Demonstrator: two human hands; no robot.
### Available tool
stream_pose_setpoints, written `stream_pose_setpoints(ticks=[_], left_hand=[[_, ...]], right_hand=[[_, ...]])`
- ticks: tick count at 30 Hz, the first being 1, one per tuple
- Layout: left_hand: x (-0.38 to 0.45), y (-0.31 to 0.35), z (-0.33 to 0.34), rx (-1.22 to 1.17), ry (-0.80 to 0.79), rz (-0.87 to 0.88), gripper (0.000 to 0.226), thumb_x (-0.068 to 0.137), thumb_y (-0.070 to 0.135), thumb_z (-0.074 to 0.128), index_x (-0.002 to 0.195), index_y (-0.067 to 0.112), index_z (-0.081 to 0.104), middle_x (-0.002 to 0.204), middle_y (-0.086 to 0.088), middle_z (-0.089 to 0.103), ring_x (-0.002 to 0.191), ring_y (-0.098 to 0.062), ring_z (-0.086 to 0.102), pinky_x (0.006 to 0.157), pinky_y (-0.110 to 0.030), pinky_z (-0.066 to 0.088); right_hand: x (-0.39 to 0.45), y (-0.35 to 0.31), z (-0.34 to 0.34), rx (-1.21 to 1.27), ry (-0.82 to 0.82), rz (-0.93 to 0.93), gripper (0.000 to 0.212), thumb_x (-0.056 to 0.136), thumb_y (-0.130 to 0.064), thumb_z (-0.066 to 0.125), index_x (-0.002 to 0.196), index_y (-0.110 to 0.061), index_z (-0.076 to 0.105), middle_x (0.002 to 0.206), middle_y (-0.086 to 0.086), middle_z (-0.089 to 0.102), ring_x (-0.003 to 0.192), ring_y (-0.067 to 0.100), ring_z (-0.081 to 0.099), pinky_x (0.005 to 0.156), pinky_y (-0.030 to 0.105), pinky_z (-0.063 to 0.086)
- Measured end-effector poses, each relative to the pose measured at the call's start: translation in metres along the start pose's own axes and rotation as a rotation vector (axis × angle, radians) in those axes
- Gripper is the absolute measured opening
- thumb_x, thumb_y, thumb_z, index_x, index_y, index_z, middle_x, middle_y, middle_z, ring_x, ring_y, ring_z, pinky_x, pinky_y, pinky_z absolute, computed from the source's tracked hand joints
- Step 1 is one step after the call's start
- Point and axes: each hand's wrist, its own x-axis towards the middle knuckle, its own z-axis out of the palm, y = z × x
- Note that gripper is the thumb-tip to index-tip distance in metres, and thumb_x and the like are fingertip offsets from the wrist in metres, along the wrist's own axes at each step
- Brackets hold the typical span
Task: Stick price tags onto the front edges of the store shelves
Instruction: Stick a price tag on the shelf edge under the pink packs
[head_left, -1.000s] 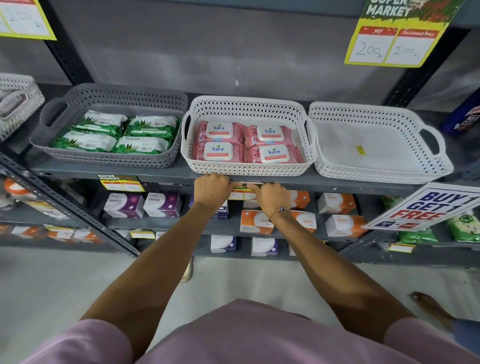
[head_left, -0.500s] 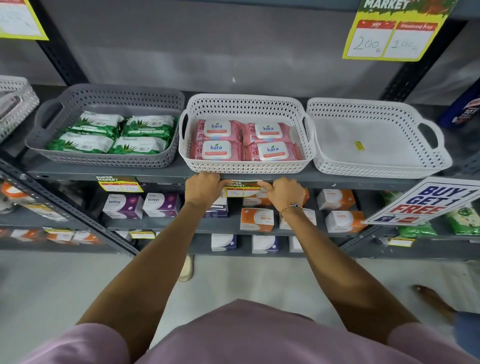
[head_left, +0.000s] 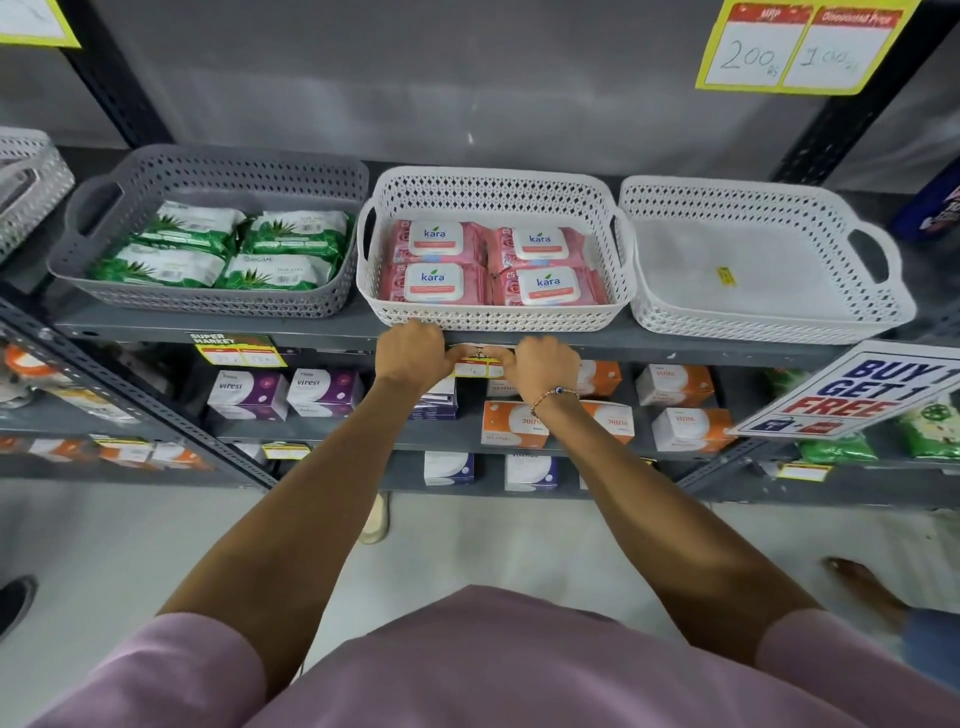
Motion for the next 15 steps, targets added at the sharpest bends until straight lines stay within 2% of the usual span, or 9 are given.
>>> stream_pose_setpoints(ticks=[6,10,13,15], left_hand=[[-0.001,-0.010,0.004,-0.088,0.037,0.060,0.065,0.086,0.063,0.042,0.064,0.005,0.060,0.068,-0.016,0.065,0.068,-0.035,0.062,0.059,-0.037,0.049],[-0.001,-0.014,0.007,-0.094,0.057,0.086,0.061,0.091,0.056,0.042,0.069,0.003,0.063,0.072,-0.018,0.067,0.071,-0.037,0.062,0.062,-0.039,0.050],[-0.005,-0.017,0.011,-0.120,0.071,0.081,0.056,0.093,0.050,0.043,0.067,0.004,0.061,0.071,-0.019,0.067,0.068,-0.038,0.062,0.060,-0.037,0.048],[-0.007,-0.020,0.013,-0.156,0.082,0.066,0.054,0.093,0.048,0.044,0.065,0.005,0.058,0.070,-0.019,0.066,0.067,-0.039,0.062,0.059,-0.037,0.047]], right_hand=[[-0.004,0.018,-0.004,0.083,0.023,0.123,0.064,0.078,-0.070,0.048,0.059,-0.009,0.054,0.074,0.016,0.067,0.071,0.033,0.063,0.052,0.028,0.033],[-0.003,0.022,-0.009,0.143,0.022,0.176,0.066,0.074,-0.071,0.052,0.062,-0.007,0.057,0.071,0.015,0.065,0.072,0.033,0.063,0.053,0.028,0.035],[-0.005,0.026,-0.010,0.218,0.016,0.207,0.063,0.074,-0.070,0.056,0.050,-0.011,0.049,0.059,0.008,0.058,0.066,0.031,0.062,0.051,0.025,0.032],[-0.007,0.029,-0.009,0.261,0.021,0.241,0.063,0.074,-0.069,0.056,0.047,-0.013,0.048,0.063,0.011,0.063,0.067,0.032,0.063,0.052,0.027,0.036]])
